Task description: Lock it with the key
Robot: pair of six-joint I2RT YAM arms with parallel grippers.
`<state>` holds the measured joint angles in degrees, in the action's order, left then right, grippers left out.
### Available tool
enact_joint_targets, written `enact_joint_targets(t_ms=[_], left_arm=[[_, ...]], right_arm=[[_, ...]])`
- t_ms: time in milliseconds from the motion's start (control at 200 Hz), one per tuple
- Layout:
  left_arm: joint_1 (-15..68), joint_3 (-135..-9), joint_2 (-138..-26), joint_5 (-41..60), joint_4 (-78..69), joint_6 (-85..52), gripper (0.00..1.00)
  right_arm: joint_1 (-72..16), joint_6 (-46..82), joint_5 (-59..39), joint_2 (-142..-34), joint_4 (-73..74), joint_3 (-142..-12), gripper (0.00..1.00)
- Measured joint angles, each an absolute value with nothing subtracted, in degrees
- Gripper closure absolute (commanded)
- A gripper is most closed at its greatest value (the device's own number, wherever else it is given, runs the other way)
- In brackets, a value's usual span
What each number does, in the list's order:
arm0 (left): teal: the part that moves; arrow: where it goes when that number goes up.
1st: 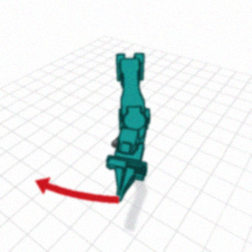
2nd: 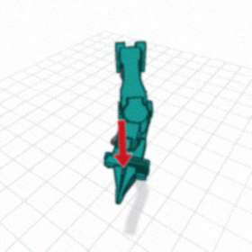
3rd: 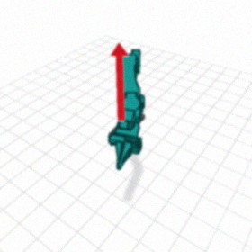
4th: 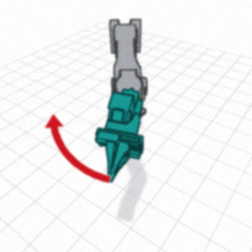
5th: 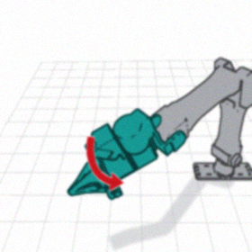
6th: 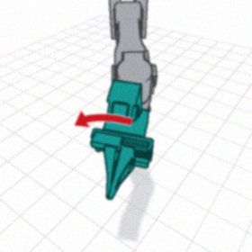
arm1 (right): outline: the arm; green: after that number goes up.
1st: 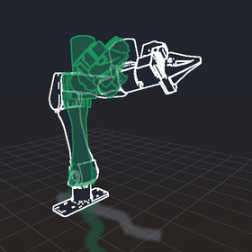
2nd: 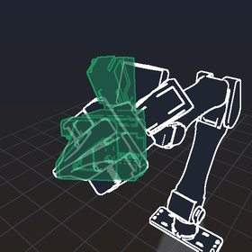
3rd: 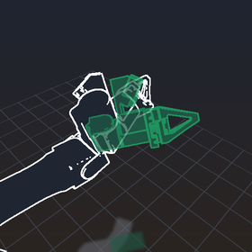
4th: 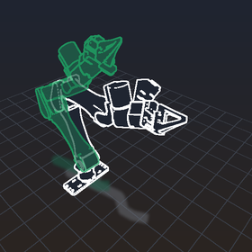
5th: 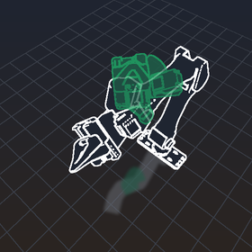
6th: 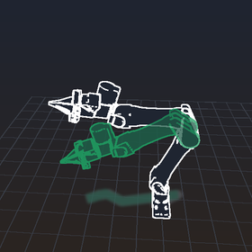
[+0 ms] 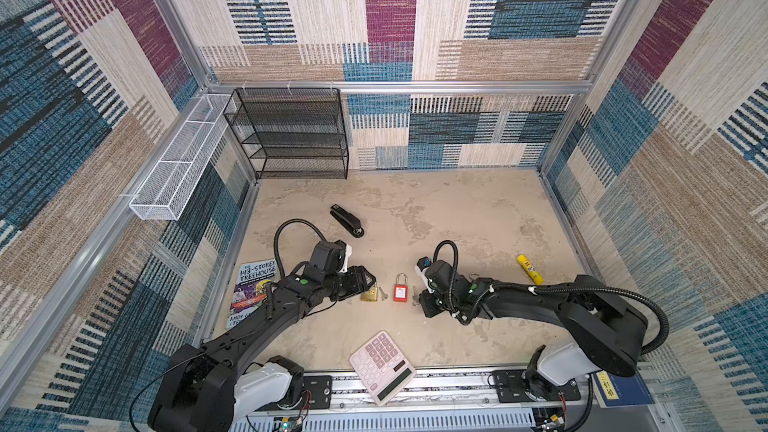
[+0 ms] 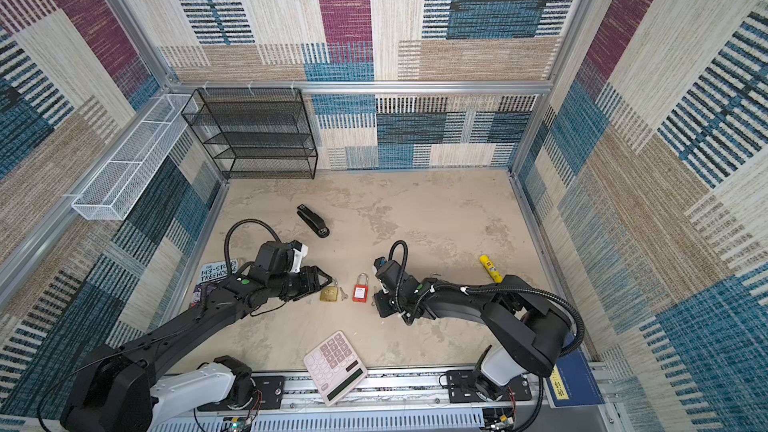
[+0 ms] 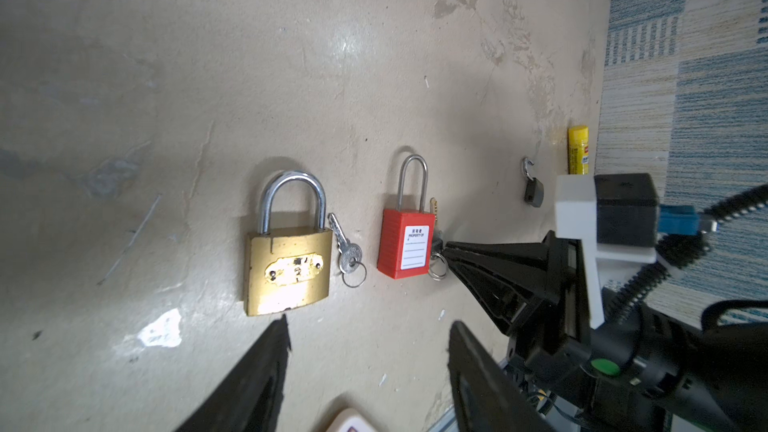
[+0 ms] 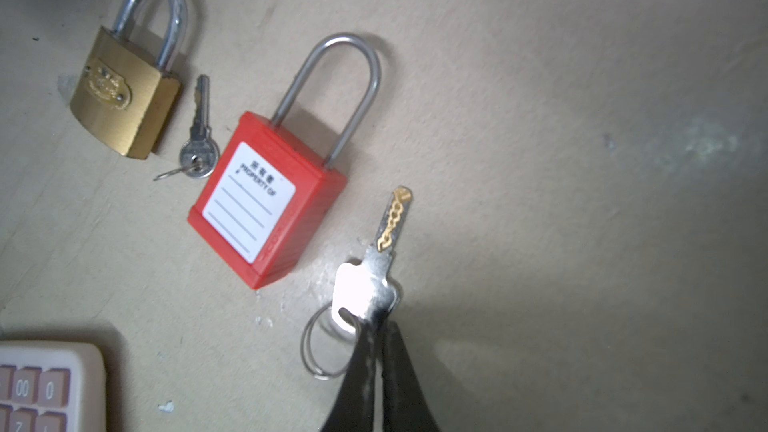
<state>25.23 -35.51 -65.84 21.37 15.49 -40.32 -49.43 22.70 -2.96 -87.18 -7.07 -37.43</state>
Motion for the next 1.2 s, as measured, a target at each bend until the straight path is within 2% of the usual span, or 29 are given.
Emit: enact_joint_targets(t_ms=[250,406,501,551,576,751,977,1197], left_arm=[[25.2,-35.8,-66.1,21.4,15.7,-40.3,0.37],[25.3,-36.1,-66.3,21.3,15.8,-40.2,0.37],[25.4,-36.3,-66.3,21.3,15.8,-40.1,0.37],[25.6,-36.4,-66.4,21.3,15.9,-40.0,0.37],[25.6,-36.5,-66.4,21.3,15.9,-40.0,0.37],[26.0,-37.1,-67.2,21.3,15.9,-39.9,0.37],[26.5,-37.3,-67.4,21.3,15.9,-39.9,0.37],[26.6,-37.3,-67.4,21.3,15.9,-39.9,0.37]], right_arm=[[-49.4,22.8,-3.0,-86.0,-7.4,-37.5,0.9],[-47.8,23.9,-1.6,-81.9,-8.4,-37.4,0.83],[-44.9,25.0,0.5,-78.3,-10.4,-37.3,0.74],[-42.6,25.6,1.1,-76.3,-11.4,-37.0,0.59],[-41.3,26.0,1.5,-75.3,-11.7,-36.8,0.54],[-31.4,26.3,2.2,-70.3,-14.6,-34.6,0.38],[-20.8,23.4,0.8,-71.4,-15.3,-34.3,0.27],[-16.3,20.6,-1.7,-76.1,-15.4,-36.2,0.2]])
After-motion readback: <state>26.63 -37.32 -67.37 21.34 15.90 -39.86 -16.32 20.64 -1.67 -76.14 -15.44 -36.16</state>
